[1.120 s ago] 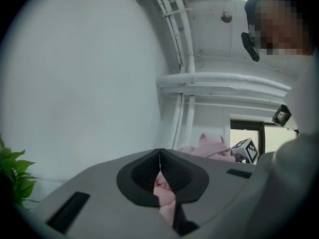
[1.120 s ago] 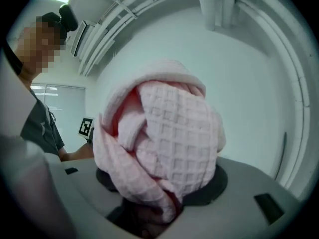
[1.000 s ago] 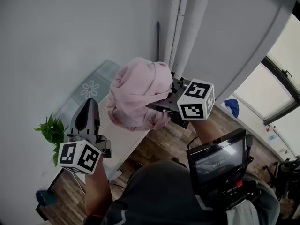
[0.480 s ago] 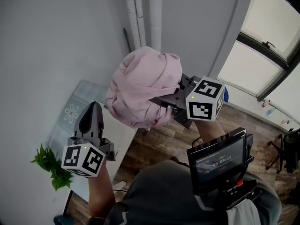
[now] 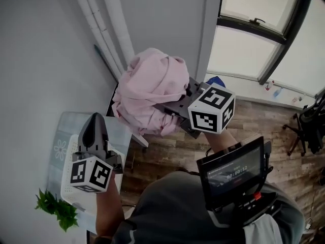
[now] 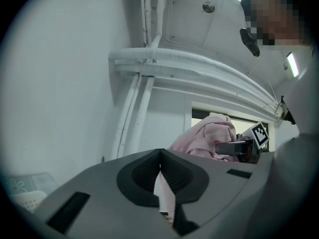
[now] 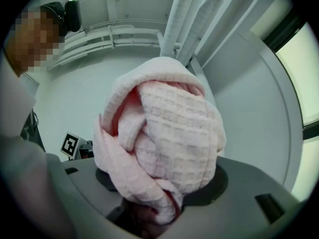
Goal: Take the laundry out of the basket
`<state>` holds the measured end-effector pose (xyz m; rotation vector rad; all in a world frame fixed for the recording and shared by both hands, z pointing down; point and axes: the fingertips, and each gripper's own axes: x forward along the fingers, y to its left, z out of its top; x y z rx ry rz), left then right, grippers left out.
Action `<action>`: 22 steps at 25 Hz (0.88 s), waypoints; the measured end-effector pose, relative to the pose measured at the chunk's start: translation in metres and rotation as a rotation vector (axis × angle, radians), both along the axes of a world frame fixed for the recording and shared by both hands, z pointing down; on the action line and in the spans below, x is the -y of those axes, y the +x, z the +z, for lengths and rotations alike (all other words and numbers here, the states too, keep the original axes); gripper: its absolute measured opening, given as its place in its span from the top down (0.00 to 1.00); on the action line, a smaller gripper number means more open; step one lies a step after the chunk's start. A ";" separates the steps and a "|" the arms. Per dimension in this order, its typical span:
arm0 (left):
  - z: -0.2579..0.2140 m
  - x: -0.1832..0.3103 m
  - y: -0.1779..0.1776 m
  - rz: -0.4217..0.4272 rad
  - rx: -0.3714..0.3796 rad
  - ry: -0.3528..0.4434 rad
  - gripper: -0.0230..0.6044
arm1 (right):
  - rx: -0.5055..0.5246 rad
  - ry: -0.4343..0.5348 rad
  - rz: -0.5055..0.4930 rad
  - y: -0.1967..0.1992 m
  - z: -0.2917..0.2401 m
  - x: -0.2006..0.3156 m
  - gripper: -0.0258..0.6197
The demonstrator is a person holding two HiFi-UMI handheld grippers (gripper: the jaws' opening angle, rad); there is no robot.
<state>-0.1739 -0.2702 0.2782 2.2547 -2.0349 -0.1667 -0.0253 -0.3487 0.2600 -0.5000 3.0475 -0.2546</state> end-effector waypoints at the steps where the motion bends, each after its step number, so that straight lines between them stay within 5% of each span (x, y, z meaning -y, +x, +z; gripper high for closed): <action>1: 0.006 0.004 0.002 0.012 0.002 -0.010 0.95 | -0.010 0.004 0.025 0.002 0.004 0.002 0.51; 10: 0.051 0.032 0.032 0.121 0.028 -0.086 0.95 | -0.050 -0.002 0.200 0.028 0.043 0.012 0.51; 22: 0.070 0.041 0.045 0.163 0.033 -0.133 0.95 | -0.071 -0.014 0.282 0.044 0.067 0.011 0.51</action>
